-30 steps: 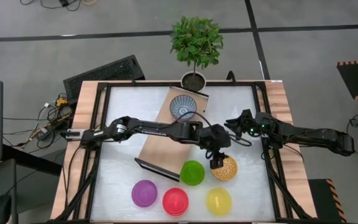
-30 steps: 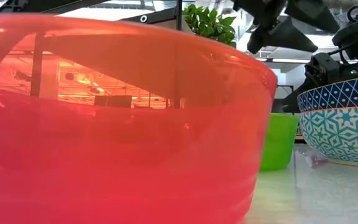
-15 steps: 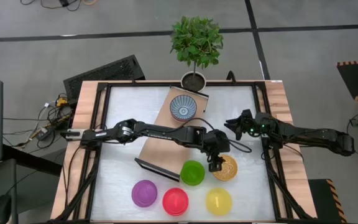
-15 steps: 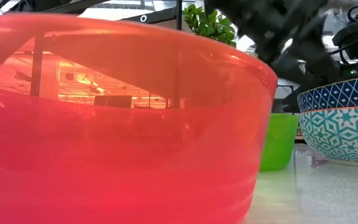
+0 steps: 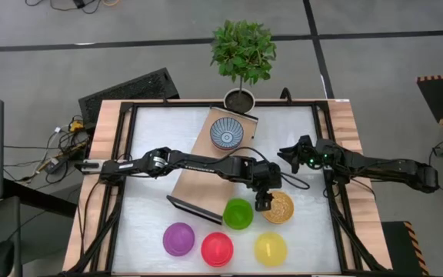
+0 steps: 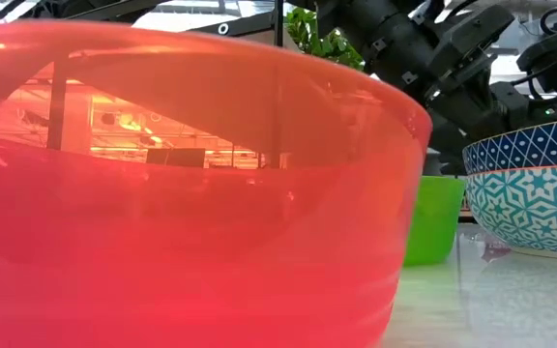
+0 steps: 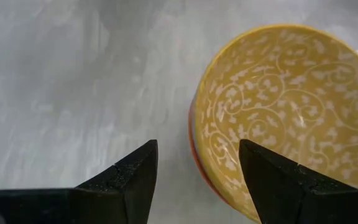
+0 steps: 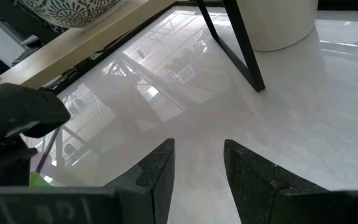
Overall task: Place and stack bowls onto a shelf
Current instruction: Stack the yellow patterned bowl on top of the blue patterned bowl on the shelf
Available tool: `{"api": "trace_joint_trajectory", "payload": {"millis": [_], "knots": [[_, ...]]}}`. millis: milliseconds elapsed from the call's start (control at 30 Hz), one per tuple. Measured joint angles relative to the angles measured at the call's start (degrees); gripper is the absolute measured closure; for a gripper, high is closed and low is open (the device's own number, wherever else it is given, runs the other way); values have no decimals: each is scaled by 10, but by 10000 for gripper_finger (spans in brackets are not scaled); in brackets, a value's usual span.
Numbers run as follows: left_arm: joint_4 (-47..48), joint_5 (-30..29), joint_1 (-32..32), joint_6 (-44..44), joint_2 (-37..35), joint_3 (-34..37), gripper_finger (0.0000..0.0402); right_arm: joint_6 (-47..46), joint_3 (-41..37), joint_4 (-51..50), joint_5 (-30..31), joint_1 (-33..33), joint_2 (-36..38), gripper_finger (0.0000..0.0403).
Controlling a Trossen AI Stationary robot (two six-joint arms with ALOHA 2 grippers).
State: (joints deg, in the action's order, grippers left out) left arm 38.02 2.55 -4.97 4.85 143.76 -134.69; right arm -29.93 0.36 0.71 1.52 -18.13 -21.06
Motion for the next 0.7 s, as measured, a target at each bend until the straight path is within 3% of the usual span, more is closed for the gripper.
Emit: {"api": "trace_joint_trajectory", "payload": {"millis": [333, 533, 700], "knots": [[4, 35, 1, 14, 7, 0, 230, 5, 0, 0, 0, 0, 0, 239], [6, 28, 1, 5, 7, 0, 241, 5, 0, 0, 0, 0, 0, 239], [12, 41, 1, 11, 7, 0, 279, 4, 0, 0, 0, 0, 0, 239]]}}
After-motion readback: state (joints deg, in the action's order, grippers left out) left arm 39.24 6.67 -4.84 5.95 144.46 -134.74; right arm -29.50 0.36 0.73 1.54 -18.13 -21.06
